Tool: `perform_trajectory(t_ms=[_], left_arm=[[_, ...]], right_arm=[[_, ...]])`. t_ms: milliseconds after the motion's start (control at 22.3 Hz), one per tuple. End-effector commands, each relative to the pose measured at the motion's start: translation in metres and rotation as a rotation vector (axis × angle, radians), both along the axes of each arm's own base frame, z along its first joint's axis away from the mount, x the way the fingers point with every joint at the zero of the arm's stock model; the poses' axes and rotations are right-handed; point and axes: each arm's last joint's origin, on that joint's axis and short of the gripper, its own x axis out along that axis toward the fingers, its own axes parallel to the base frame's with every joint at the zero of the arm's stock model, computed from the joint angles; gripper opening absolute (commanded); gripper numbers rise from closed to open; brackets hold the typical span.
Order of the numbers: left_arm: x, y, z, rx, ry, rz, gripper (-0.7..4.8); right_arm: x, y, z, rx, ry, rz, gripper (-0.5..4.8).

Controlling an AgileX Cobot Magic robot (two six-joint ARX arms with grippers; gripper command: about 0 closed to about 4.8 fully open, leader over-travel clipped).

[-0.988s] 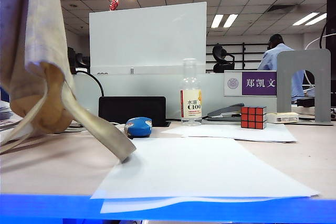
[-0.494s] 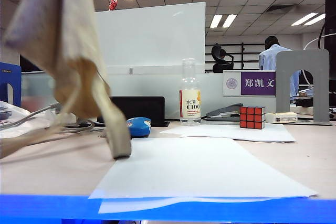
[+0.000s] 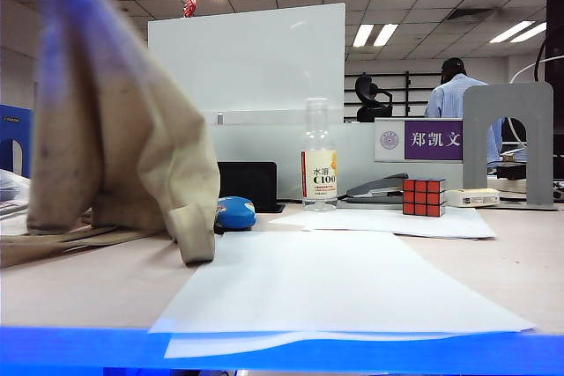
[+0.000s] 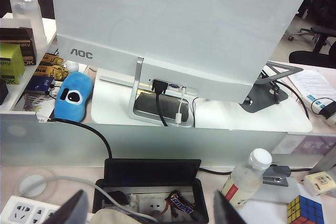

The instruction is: Take the glasses case out of the canvas bag and put it on the table.

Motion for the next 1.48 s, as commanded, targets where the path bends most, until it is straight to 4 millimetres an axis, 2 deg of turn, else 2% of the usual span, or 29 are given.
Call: perform_trajectory(t_ms=[45,269,494,943,1482], left_arm=[[0.001,0.002,-0.001,0.027,0.001,0.046,3.1],[-0.001,0.003,-0.008,0.044,0.075,0.066,3.1],[0.0,0.003,-0.01,0.046,0.088,0.065,3.1],[-0.001,0.003,-0.01,0.045,0.088,0.065,3.1],[0.0,0.003,-0.01,0.046,0.088,0.066,3.1]], right_arm=[[0.003,0.001,-0.018,0.073,0.0,-0.03,1.95],[0.0,0.0,-0.039,0.121,-0.037,-0.032,1.94],[0.0,0.0,-0.047,0.144,-0.084,-0.029,1.94],[0.01,0.004,-0.066,0.117,-0.023,-0.032,1.94],[0.013,0.005,-0.072,0.108,-0.006,-0.033,1.94]])
